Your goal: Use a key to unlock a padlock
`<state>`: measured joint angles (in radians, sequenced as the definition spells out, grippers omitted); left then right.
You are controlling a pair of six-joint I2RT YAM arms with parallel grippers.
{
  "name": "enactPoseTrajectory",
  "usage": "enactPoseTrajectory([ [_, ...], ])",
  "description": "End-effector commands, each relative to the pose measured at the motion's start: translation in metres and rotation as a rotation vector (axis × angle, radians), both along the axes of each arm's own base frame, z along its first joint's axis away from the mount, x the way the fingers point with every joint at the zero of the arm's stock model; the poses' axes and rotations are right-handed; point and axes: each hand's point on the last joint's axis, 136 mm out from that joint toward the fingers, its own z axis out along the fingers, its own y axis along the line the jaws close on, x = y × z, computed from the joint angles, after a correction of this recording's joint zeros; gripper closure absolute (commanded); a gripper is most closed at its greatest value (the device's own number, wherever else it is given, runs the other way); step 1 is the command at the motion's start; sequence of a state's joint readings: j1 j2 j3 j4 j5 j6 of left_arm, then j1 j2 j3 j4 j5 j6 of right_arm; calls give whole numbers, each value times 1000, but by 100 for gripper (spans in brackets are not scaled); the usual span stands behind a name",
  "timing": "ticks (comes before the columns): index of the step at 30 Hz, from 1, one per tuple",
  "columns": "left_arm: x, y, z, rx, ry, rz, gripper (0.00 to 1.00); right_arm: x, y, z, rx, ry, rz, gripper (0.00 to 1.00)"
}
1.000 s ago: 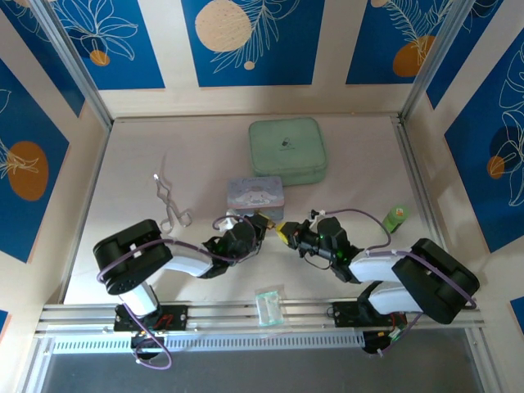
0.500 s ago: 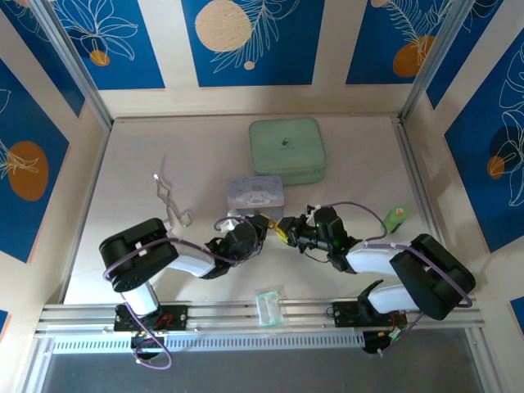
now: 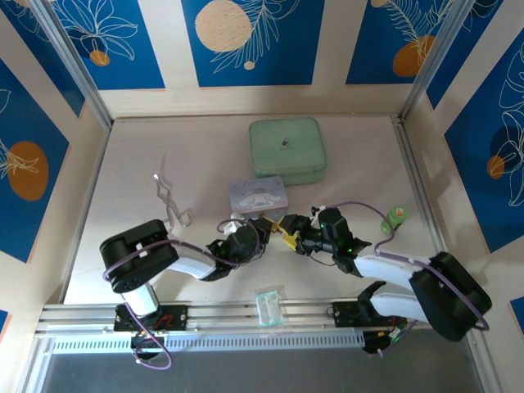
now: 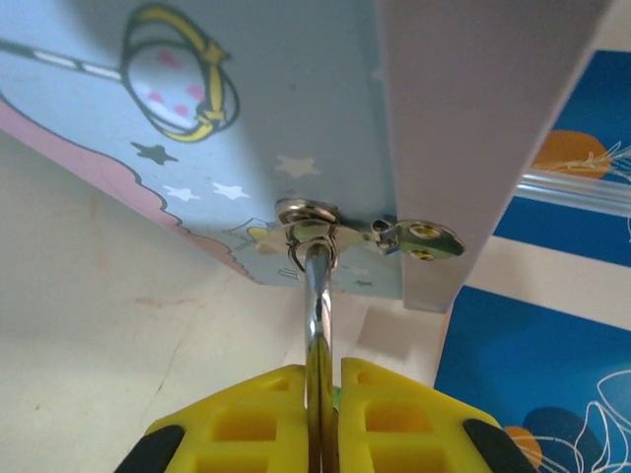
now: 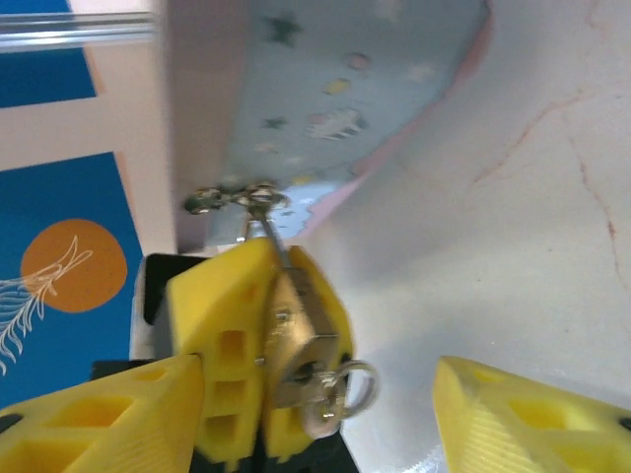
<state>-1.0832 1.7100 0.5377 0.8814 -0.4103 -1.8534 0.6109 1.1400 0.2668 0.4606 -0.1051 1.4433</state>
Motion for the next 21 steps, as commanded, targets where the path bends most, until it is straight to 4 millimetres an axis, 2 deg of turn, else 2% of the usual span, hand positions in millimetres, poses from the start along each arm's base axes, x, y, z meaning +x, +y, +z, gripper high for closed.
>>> enactPoseTrajectory([
  [1, -6, -4, 16, -35, -29, -30, 100, -9, -21, -9, -133, -41, 14, 28],
  [6, -11, 3, 6, 47, -11, -45, 100, -18, -46, -1, -377, -168, 131, 1],
  [13, -18, 17, -1, 144, 16, -51, 100, -17, -70, 9, -712, -305, 284, 1],
  [16, -20, 22, -6, 170, 29, -52, 100, -16, -59, 15, -753, -461, 390, 15],
  [17, -21, 23, -8, 176, 34, -58, 100, -16, -53, 18, -754, -518, 421, 16],
  [20, -25, 24, -13, 192, 49, -72, 100, -16, -42, 23, -772, -623, 467, 14],
  [21, -26, 26, -16, 201, 55, -72, 100, -15, -40, 23, -767, -628, 459, 2],
])
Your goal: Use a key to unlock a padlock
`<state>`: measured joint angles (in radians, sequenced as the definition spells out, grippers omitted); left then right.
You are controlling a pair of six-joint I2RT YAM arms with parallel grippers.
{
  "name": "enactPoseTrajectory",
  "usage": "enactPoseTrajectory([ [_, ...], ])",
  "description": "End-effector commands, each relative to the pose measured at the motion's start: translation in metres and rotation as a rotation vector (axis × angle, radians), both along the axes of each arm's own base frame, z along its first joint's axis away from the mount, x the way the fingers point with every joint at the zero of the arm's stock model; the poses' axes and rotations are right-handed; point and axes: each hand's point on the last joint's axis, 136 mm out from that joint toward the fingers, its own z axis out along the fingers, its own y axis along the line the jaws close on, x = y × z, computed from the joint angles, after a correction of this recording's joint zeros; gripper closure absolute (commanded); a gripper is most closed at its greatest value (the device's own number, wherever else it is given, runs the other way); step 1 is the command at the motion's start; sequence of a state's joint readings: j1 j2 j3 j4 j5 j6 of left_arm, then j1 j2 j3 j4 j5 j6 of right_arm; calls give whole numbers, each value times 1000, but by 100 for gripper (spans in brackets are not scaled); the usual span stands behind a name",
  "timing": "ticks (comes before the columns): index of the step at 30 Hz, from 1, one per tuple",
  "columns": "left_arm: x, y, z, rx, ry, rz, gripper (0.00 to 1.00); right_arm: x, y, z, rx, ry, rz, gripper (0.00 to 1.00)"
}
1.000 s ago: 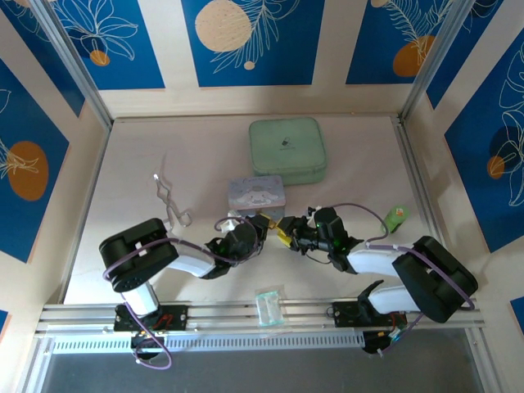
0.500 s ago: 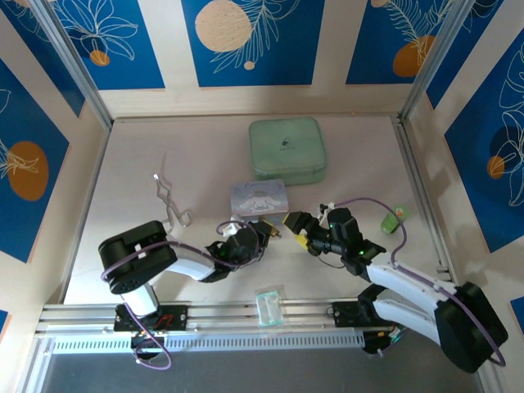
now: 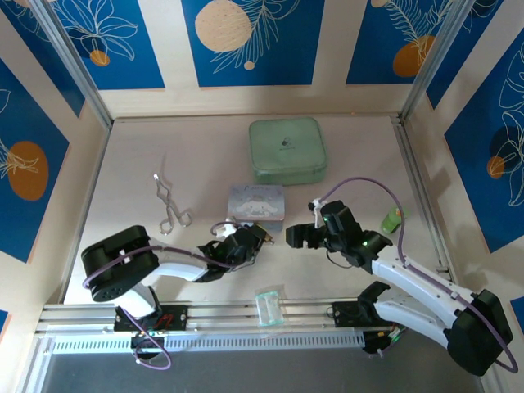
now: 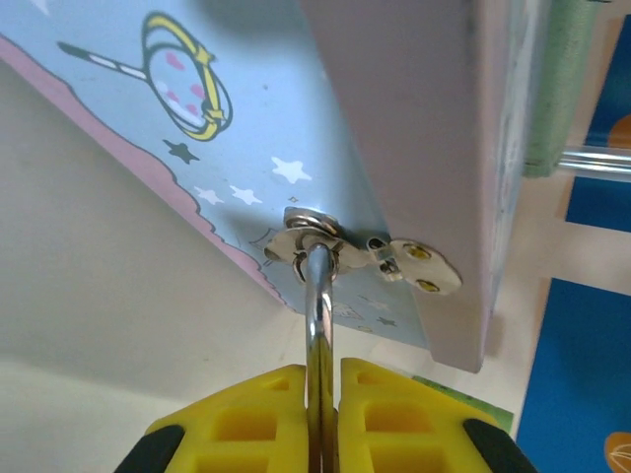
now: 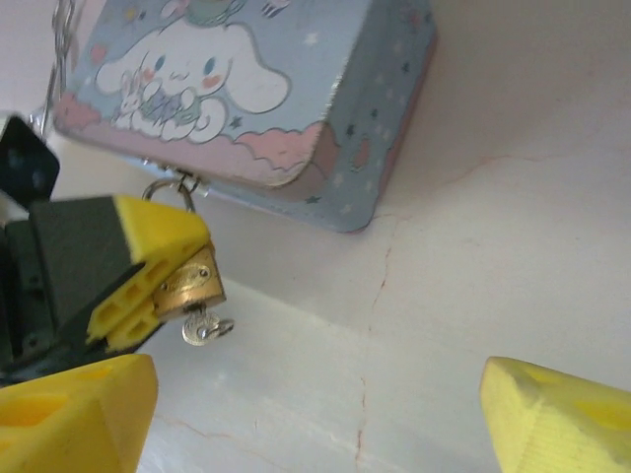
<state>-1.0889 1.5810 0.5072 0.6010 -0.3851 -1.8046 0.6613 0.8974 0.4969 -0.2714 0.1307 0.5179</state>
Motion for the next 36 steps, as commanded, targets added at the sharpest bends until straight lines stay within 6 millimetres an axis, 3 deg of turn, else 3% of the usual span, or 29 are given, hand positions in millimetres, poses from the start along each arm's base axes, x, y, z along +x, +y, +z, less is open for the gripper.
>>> enactPoseTrajectory([
  [1, -6, 2, 3, 13, -5, -24, 100, 3, 5, 2, -63, -124, 89, 1],
  [4, -7, 4, 1, 17, 2, -19, 100, 1, 16, -3, -79, -162, 154, 2],
  [7, -7, 6, 1, 18, 2, -16, 100, -10, 38, -6, -83, -241, 303, 29],
  [8, -7, 6, 1, 23, 3, -15, 100, -14, 44, -7, -85, -265, 348, 34],
  [16, -9, 9, 3, 35, 3, -20, 100, -28, 70, -21, -194, -381, 553, 46],
  [18, -9, 10, 5, 32, 2, -19, 100, -29, 76, -24, -200, -381, 588, 53],
  [21, -8, 10, 8, 28, -5, -16, 100, -31, 83, -31, -224, -383, 639, 71],
  [29, -9, 12, 8, 25, -6, -17, 100, -24, 99, -34, -237, -433, 652, 68],
  [36, -10, 11, 10, 12, -7, -21, 100, -14, 109, -32, -253, -454, 646, 80],
])
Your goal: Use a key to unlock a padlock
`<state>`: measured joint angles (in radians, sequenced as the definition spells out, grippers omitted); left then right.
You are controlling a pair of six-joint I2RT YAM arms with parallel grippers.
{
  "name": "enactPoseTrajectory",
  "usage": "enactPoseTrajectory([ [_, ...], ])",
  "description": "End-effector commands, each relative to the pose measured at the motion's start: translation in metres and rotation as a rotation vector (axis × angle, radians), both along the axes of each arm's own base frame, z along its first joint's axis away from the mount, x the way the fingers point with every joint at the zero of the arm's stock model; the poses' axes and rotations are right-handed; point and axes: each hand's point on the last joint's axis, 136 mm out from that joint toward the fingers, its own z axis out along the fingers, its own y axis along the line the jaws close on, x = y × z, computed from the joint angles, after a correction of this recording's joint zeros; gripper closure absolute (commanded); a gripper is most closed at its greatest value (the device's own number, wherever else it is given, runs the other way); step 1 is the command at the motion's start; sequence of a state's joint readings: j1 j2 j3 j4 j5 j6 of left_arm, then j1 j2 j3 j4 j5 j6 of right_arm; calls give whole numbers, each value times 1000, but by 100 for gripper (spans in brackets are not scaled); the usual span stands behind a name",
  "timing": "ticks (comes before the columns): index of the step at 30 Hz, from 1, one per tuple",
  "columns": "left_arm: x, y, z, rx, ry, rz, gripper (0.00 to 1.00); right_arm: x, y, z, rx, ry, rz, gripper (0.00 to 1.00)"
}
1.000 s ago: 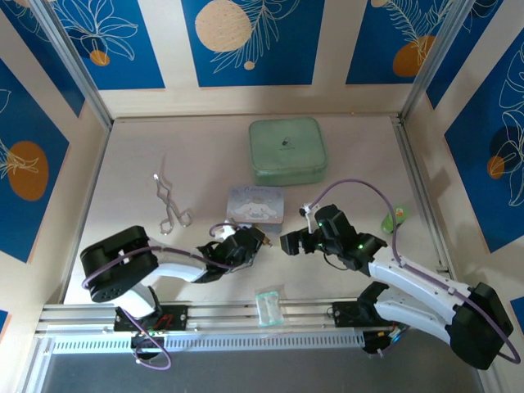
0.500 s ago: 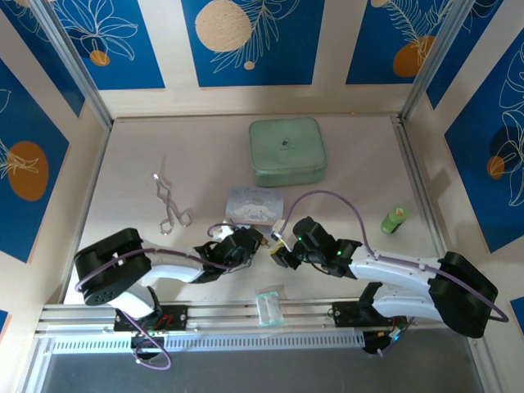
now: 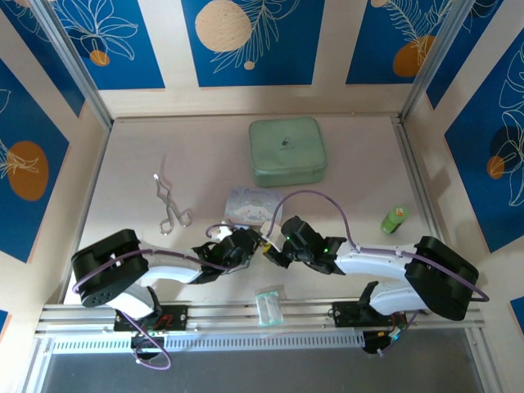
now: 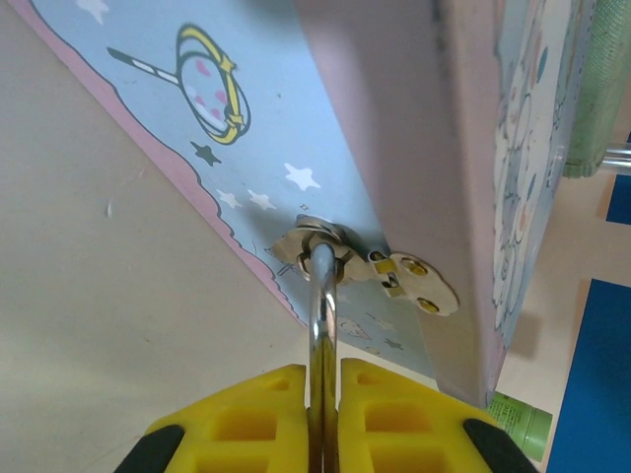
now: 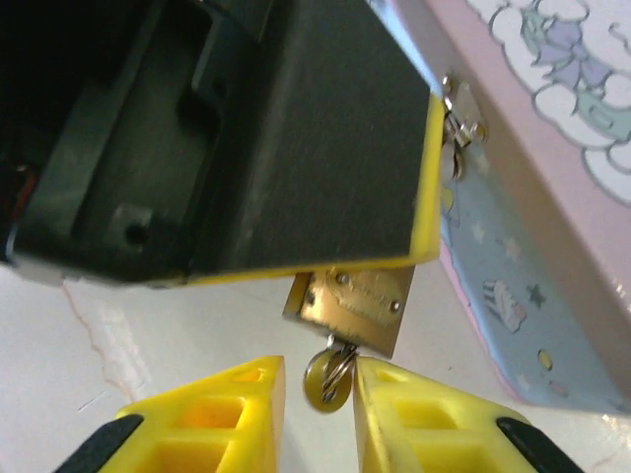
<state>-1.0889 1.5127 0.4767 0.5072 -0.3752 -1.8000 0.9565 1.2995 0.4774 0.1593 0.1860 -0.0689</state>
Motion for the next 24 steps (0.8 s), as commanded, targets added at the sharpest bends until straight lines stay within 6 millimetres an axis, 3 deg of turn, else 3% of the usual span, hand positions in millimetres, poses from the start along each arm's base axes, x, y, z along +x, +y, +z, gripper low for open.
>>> enactPoseTrajectory([
  [1, -1, -4, 14, -38, -33, -11, 100, 10, 15, 17, 38, -57, 10, 83],
  [3, -1, -2, 13, -38, -34, -9, 100, 10, 16, 15, 32, -54, 15, 88],
  [15, -2, -5, 17, -80, -51, -23, 100, 16, 18, 13, 94, 28, -20, 91],
  [24, -3, -5, 18, -86, -56, -27, 100, 21, 6, 6, 191, 189, -96, 95],
])
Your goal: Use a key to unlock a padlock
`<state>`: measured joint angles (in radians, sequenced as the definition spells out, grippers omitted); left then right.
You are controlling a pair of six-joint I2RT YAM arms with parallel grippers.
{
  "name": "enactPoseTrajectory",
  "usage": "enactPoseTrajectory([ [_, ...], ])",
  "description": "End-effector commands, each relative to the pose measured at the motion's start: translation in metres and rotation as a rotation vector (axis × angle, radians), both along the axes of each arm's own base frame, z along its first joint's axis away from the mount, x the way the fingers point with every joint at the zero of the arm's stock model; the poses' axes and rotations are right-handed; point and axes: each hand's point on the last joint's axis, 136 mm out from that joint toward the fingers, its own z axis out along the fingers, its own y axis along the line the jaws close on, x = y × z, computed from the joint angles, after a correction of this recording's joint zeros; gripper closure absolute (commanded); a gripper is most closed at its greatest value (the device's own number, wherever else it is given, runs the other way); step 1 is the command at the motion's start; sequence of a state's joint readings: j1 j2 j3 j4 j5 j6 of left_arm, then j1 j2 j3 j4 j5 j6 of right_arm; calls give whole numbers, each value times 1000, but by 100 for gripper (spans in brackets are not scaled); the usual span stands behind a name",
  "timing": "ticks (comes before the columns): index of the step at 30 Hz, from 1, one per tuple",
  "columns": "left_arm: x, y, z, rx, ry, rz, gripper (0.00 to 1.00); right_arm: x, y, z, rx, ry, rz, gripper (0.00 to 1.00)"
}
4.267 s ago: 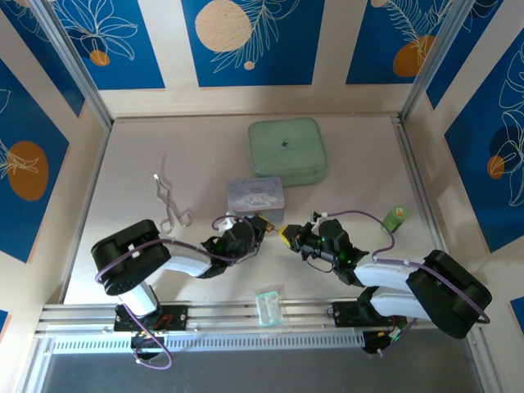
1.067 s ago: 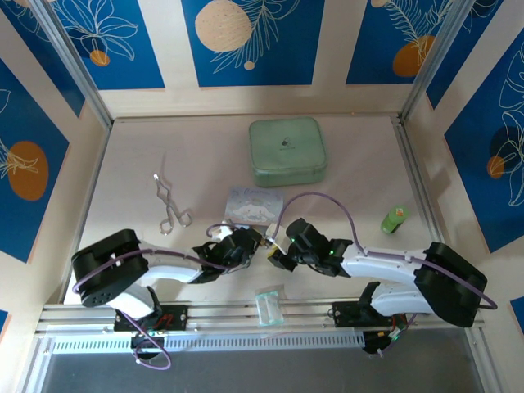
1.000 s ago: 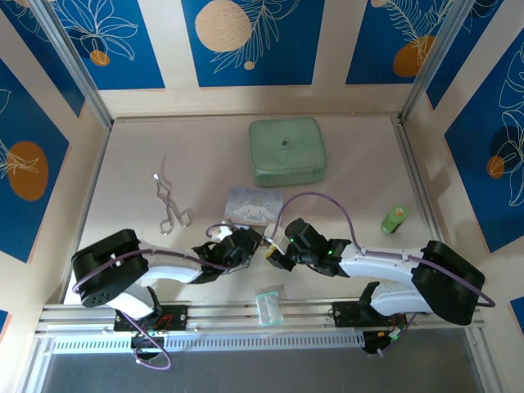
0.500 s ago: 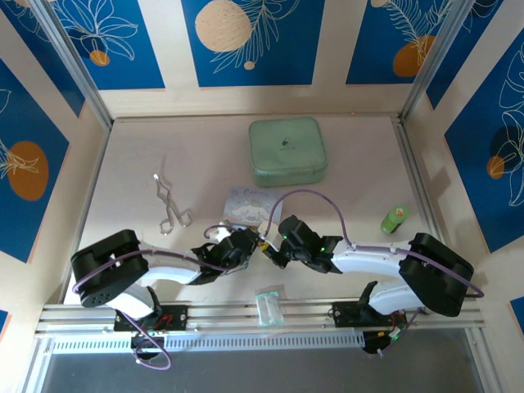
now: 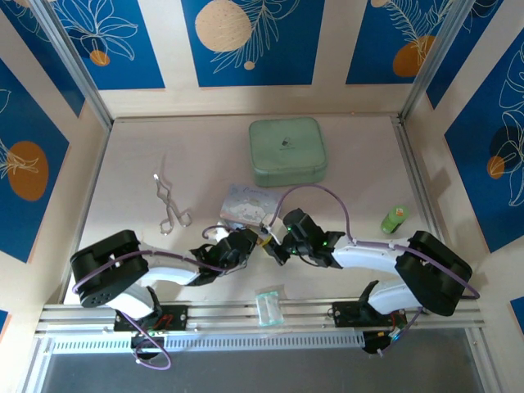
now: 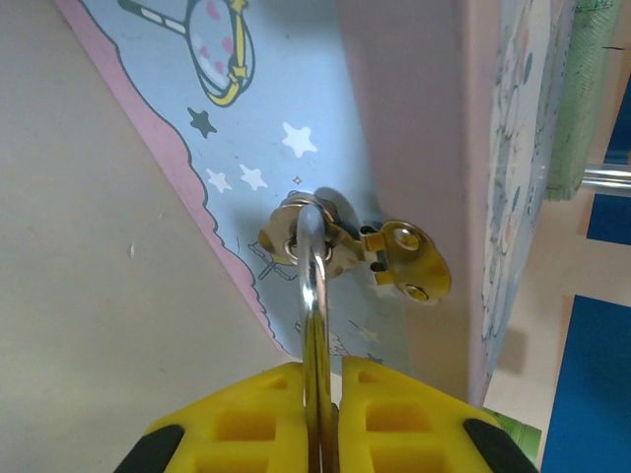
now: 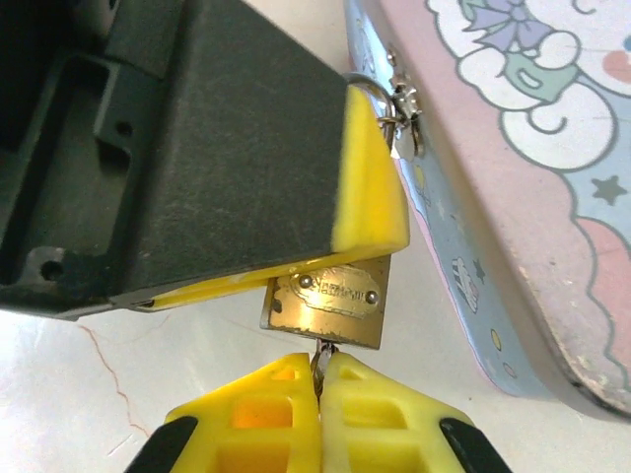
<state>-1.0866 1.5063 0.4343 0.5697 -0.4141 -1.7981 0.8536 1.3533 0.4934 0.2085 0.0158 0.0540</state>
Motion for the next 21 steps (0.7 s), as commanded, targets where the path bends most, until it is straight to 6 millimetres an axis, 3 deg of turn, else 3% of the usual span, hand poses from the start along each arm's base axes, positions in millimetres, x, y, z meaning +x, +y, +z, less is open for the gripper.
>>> enactPoseTrajectory([
  [1, -7, -14, 17, -71, -24, -60, 100, 10, 1, 5, 75, 39, -48, 95],
  [11, -6, -13, 16, -72, -25, -53, 100, 16, -15, -1, 121, 171, -136, 91],
  [21, -7, -9, 10, -50, -12, -45, 100, 20, -28, 0, 137, 208, -223, 75],
])
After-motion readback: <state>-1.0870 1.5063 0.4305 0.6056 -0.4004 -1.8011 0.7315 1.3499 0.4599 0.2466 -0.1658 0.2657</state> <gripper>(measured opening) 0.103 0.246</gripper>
